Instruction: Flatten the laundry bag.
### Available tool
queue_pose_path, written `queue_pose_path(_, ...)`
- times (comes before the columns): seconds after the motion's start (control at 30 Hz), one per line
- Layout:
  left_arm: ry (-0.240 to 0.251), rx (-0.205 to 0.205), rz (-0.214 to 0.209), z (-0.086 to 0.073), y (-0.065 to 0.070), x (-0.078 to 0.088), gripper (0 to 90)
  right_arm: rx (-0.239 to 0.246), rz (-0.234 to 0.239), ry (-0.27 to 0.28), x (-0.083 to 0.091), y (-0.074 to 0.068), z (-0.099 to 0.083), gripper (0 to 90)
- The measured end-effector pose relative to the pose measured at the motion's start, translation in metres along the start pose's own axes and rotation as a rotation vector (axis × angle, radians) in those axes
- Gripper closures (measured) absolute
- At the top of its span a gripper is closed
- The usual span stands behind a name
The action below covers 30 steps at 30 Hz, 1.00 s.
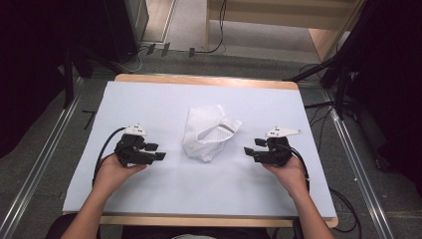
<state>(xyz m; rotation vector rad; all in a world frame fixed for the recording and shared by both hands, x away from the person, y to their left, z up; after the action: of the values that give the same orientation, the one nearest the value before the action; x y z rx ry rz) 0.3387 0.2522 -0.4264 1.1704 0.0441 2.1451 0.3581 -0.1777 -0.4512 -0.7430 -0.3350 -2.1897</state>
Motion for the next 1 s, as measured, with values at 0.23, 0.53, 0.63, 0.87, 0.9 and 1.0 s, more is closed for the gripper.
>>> queue_pose_path(0.23, -0.001, -0.014, 0.006, 0.001, 0.002, -0.004, 43.4, -0.009, 0.011, -0.017, -0.001, -0.002, 0.001, 47.6)
queue_pose_path(0.53, 0.002, -0.016, -0.005, 0.003, 0.001, -0.007, 40.3, -0.028, -0.001, -0.010, 0.001, -0.004, 0.004, 50.7)
queue_pose_path(0.63, 0.005, -0.017, -0.011, 0.004, 0.001, -0.007, 38.8, -0.028, 0.000, -0.012, 0.002, -0.005, 0.004, 51.3)
queue_pose_path(0.87, 0.000, -0.034, -0.014, 0.006, 0.003, -0.010, 37.6, -0.029, -0.018, -0.014, 0.005, -0.006, 0.003, 50.1)
queue_pose_path(0.9, 0.005, -0.030, -0.016, 0.006, 0.003, -0.011, 37.5, -0.028, -0.019, -0.013, 0.005, -0.007, 0.003, 50.2)
queue_pose_path(1.0, 0.005, -0.032, -0.017, 0.006, 0.003, -0.011, 37.4, -0.026, -0.014, -0.010, 0.005, -0.007, 0.004, 53.2)
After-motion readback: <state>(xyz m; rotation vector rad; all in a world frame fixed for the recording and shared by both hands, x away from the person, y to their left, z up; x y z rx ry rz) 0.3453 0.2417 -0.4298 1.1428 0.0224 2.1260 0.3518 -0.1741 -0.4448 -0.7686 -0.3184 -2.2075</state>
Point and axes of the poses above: each handheld gripper's, and its own axes: x roughly backward along the jaws, z roughly out of its top, y roughly to its right, the point moved 1 cm from there along -x, roughly forward along the jaws, and after that the axes turned 12 degrees about x, right-handed, at the moved point
